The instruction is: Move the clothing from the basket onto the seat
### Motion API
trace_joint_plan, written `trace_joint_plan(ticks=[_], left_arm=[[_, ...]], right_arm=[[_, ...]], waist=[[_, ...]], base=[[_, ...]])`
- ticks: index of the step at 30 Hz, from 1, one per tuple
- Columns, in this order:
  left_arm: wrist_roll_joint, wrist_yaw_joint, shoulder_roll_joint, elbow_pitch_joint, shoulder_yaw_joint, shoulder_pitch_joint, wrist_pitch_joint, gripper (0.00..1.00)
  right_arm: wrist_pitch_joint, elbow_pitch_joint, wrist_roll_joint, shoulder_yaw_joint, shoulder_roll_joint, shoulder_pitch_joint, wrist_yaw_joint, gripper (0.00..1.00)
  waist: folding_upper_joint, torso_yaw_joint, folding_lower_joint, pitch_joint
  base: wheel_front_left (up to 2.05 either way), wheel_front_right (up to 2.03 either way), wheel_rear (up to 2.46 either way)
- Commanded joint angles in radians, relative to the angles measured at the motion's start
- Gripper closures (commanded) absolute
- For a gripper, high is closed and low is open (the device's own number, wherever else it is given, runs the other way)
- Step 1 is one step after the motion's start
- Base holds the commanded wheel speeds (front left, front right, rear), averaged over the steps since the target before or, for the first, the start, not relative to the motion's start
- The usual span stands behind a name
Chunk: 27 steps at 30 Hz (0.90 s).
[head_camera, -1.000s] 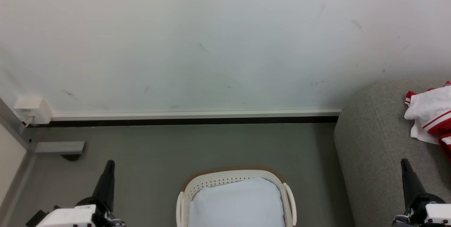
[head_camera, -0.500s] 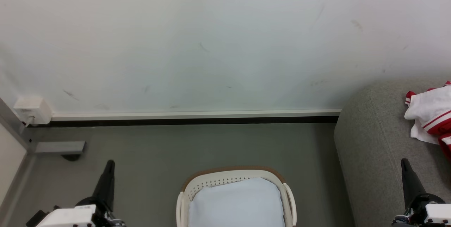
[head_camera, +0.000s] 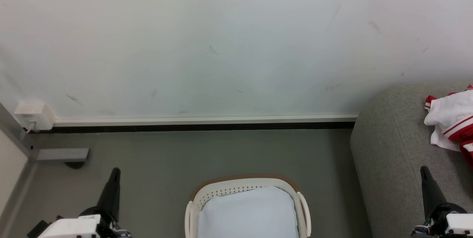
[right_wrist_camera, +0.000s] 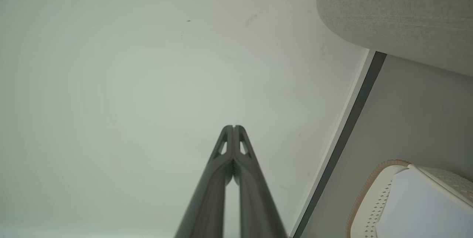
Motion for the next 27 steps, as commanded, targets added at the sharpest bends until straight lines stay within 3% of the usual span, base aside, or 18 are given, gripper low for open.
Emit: trace_joint_plan(ticks=[1, 27], left_arm=[[-0.012, -0.002, 0.007, -0.004, 0.001, -0.006, 0.005, 1.0], [-0.012, -0.002, 0.007, -0.004, 0.001, -0.006, 0.005, 1.0]], right_arm=[[0.004, -0.004, 0.0, -0.003, 0.0, -0.004, -0.002, 1.0], [0.005, -0.004, 0.0, -0.003, 0.0, -0.004, -0.002, 1.0]], waist=[[0.0, 0.0, 0.0, 0.0], [0.0, 0.0, 0.0, 0.0]], base=[[0.0, 0.0, 0.0], [0.0, 0.0, 0.0]])
